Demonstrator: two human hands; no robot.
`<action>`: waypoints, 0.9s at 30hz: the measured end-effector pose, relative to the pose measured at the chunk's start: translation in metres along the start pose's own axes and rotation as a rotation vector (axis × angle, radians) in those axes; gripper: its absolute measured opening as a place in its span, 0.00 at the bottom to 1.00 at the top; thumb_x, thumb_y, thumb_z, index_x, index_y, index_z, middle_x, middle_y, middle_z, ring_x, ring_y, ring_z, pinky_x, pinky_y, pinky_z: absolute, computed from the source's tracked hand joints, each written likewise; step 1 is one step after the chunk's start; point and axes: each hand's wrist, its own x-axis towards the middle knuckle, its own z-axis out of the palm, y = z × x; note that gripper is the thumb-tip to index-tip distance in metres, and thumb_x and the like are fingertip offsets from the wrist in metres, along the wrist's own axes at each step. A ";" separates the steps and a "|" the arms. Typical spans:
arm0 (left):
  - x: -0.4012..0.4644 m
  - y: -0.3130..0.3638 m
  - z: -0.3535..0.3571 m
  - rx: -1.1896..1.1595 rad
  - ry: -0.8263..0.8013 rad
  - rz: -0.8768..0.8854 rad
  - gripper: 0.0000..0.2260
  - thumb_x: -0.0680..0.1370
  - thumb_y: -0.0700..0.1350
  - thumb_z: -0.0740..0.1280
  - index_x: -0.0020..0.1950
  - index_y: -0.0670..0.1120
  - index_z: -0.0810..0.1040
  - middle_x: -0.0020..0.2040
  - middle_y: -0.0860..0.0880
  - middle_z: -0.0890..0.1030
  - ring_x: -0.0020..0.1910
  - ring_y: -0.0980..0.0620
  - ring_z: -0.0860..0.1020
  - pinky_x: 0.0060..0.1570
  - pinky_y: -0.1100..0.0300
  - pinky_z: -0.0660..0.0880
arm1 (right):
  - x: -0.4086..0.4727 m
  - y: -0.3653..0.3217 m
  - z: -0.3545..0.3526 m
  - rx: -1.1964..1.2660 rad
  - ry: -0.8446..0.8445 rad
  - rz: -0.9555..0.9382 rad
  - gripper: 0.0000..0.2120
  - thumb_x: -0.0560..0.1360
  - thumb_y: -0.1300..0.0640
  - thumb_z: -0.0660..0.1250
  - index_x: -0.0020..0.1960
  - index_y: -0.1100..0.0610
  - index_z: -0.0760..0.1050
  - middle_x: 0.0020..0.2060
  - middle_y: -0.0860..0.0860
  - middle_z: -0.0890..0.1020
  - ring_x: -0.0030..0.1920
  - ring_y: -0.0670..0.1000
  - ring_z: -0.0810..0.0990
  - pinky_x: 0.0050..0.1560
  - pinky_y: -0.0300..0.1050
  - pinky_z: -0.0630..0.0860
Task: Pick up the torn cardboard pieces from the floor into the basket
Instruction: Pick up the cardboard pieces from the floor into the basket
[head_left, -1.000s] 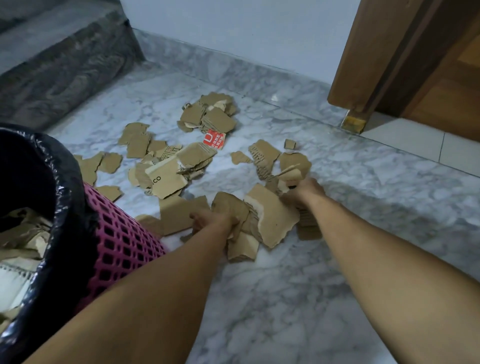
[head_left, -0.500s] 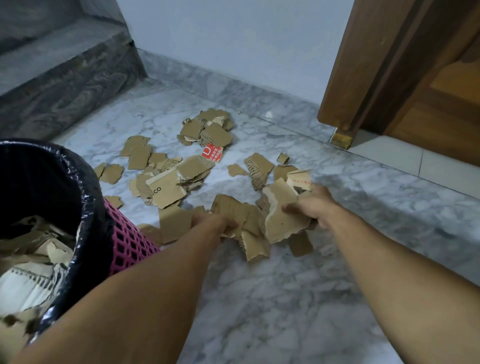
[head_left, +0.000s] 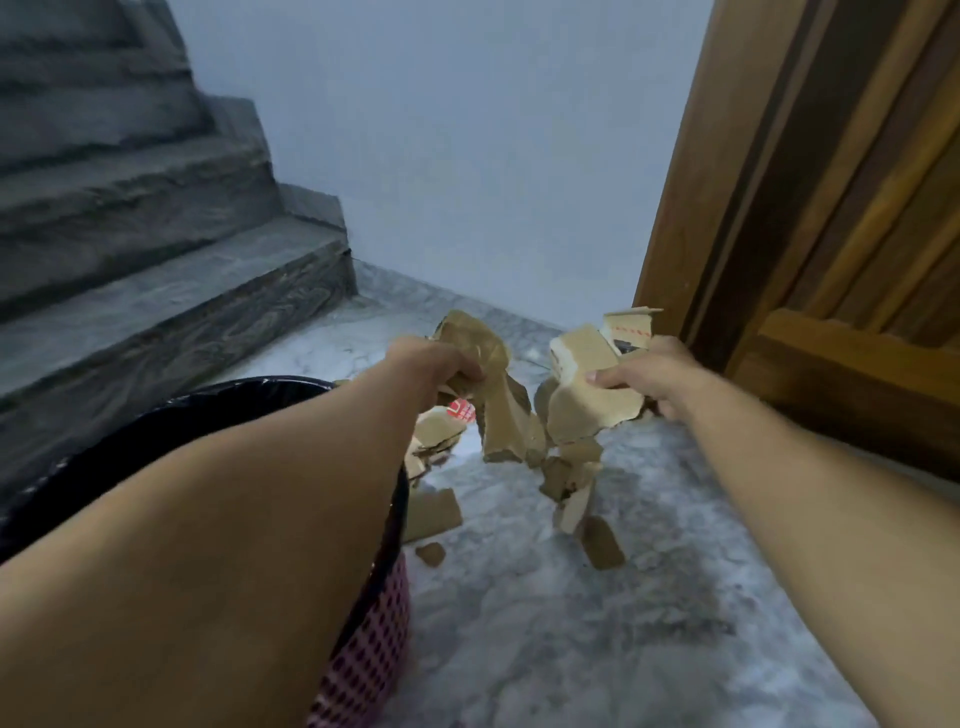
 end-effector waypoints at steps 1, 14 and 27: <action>-0.013 0.006 -0.016 -0.007 -0.005 0.014 0.12 0.66 0.31 0.76 0.35 0.40 0.74 0.22 0.46 0.77 0.15 0.55 0.74 0.20 0.65 0.74 | -0.014 -0.012 0.006 0.008 -0.020 -0.018 0.31 0.61 0.61 0.83 0.58 0.62 0.72 0.47 0.55 0.80 0.42 0.51 0.79 0.37 0.42 0.77; -0.089 -0.052 -0.224 0.131 -0.029 -0.264 0.07 0.72 0.40 0.75 0.41 0.42 0.77 0.27 0.48 0.81 0.29 0.51 0.82 0.34 0.57 0.80 | -0.131 -0.089 0.184 -0.297 -0.295 -0.313 0.32 0.59 0.54 0.82 0.59 0.59 0.75 0.54 0.55 0.82 0.51 0.56 0.82 0.52 0.50 0.80; -0.101 -0.169 -0.287 0.988 0.503 0.231 0.28 0.73 0.40 0.66 0.74 0.47 0.66 0.73 0.48 0.67 0.71 0.46 0.64 0.70 0.52 0.60 | -0.152 -0.025 0.216 -0.626 0.000 -0.668 0.25 0.70 0.66 0.66 0.67 0.54 0.74 0.66 0.55 0.75 0.64 0.59 0.72 0.65 0.47 0.69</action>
